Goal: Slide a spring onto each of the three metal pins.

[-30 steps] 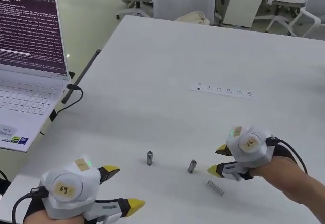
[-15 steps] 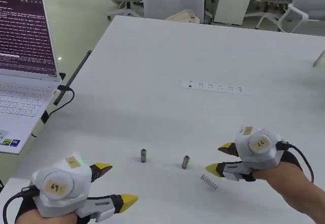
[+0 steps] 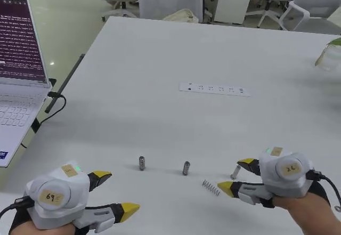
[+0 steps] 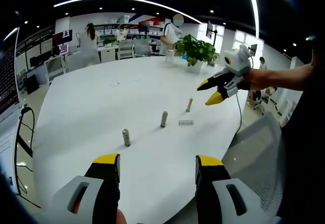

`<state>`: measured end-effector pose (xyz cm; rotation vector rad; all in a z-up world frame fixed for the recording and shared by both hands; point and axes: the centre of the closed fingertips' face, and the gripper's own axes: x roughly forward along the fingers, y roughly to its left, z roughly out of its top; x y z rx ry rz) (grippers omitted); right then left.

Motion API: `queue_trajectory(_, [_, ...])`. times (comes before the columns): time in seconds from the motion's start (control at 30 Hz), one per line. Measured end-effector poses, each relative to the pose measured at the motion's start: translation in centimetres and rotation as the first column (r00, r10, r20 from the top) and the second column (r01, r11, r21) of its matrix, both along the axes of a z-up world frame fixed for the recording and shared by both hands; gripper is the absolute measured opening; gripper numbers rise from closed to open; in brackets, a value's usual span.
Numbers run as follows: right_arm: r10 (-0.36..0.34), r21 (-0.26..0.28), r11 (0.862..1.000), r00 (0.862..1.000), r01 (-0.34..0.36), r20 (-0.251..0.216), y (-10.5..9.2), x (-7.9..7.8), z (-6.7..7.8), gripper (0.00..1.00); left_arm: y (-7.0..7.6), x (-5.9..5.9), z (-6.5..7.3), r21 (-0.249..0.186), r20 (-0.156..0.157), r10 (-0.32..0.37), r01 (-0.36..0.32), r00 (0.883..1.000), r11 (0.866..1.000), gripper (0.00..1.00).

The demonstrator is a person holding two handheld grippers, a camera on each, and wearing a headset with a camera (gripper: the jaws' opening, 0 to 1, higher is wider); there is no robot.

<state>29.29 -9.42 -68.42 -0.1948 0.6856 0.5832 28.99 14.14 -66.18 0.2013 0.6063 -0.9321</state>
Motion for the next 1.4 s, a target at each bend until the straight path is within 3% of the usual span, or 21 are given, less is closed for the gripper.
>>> queue_trajectory(0.43, [-0.08, 0.024, 0.997, 0.997, 0.08, -0.006, -2.0, -2.7, -0.4, 0.52, -0.4, 0.3, 0.1, 0.005, 0.0, -0.007, 0.007, 1.0, 1.0, 0.55])
queue_trajectory(0.6, [-0.131, 0.061, 0.989, 0.991, 0.131, -0.013, -2.4, -3.8, -0.8, 0.53, -0.7, 0.3, 0.0, 0.011, -0.001, -0.014, 0.014, 1.0, 1.0, 0.55])
queue_trajectory(0.83, [-0.153, 0.075, 0.985, 0.988, 0.155, -0.022, -2.4, -5.3, -0.8, 0.55, -2.2, 0.0, 0.1, 0.022, -0.003, -0.055, 0.055, 0.998, 0.998, 0.55])
queue_trajectory(1.03, [-0.173, 0.085, 0.981, 0.985, 0.174, -0.017, -3.0, -5.6, -0.5, 0.56, -3.4, -0.1, 0.1, 0.042, 0.0, -0.103, 0.103, 0.995, 0.994, 0.55])
queue_trajectory(1.17, [-0.183, 0.086, 0.979, 0.983, 0.183, -0.013, -3.4, -5.8, -0.3, 0.57, -4.5, -0.4, 0.2, 0.062, 0.005, -0.157, 0.156, 0.988, 0.986, 0.55])
queue_trajectory(1.4, [-0.186, 0.092, 0.978, 0.982, 0.187, -0.013, -3.7, -6.4, -0.3, 0.58, -7.0, -0.7, 0.0, 0.139, 0.027, -0.287, 0.281, 0.958, 0.95, 0.54])
